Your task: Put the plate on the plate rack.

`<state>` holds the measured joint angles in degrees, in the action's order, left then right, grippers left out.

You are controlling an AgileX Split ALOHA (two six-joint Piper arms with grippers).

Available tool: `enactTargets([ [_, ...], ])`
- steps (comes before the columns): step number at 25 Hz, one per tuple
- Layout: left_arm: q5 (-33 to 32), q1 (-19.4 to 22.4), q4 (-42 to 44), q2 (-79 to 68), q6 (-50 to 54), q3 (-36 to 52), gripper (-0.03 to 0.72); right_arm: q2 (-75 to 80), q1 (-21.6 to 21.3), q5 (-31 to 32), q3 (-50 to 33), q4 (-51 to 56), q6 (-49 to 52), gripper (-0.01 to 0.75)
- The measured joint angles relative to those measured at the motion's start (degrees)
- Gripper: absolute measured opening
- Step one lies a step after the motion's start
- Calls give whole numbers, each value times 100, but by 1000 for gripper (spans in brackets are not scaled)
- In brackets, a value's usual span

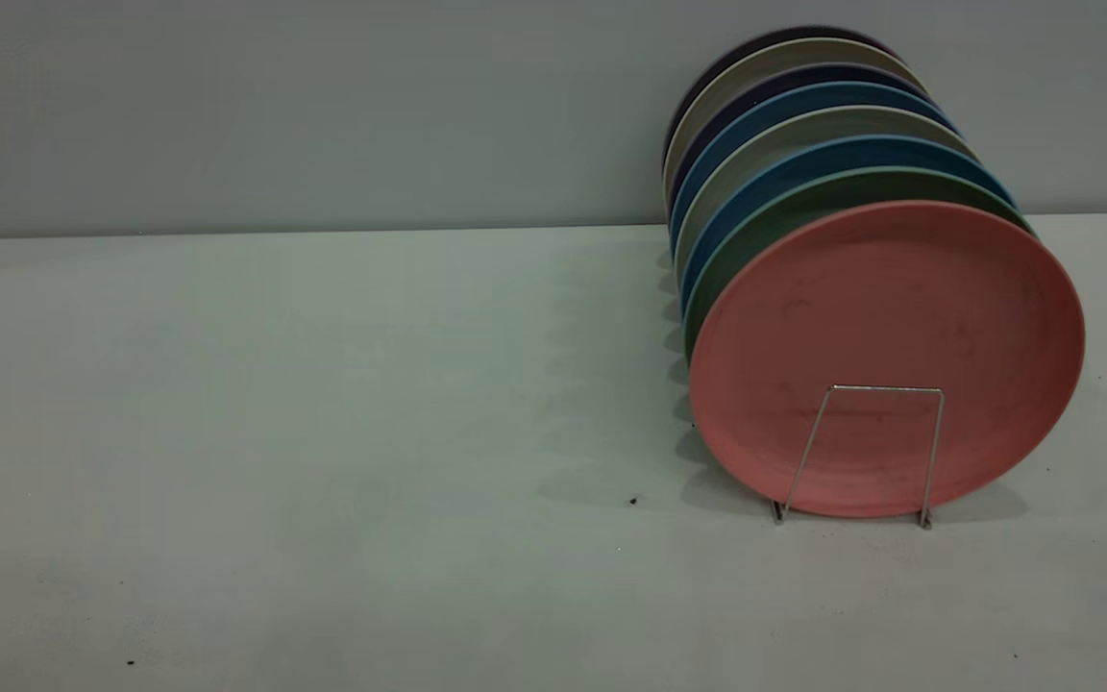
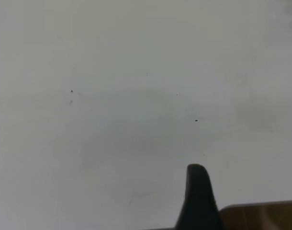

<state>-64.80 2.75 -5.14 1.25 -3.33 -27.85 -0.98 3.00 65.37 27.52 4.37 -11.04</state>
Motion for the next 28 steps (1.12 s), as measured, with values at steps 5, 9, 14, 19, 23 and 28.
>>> enactTargets([
  [5,0,0,85,0,-34,0,559,0,0,0,0,0,0,371],
  [9,0,0,102,0,-38,0,559,0,0,0,0,0,0,371],
  [14,0,0,121,0,-38,0,559,0,0,0,0,0,0,371],
  [19,0,0,128,0,-45,0,559,0,0,0,0,0,0,371],
  [23,0,0,128,0,-52,0,559,0,0,0,0,0,0,371],
  [28,0,0,128,0,-52,0,559,0,0,0,0,0,0,371],
])
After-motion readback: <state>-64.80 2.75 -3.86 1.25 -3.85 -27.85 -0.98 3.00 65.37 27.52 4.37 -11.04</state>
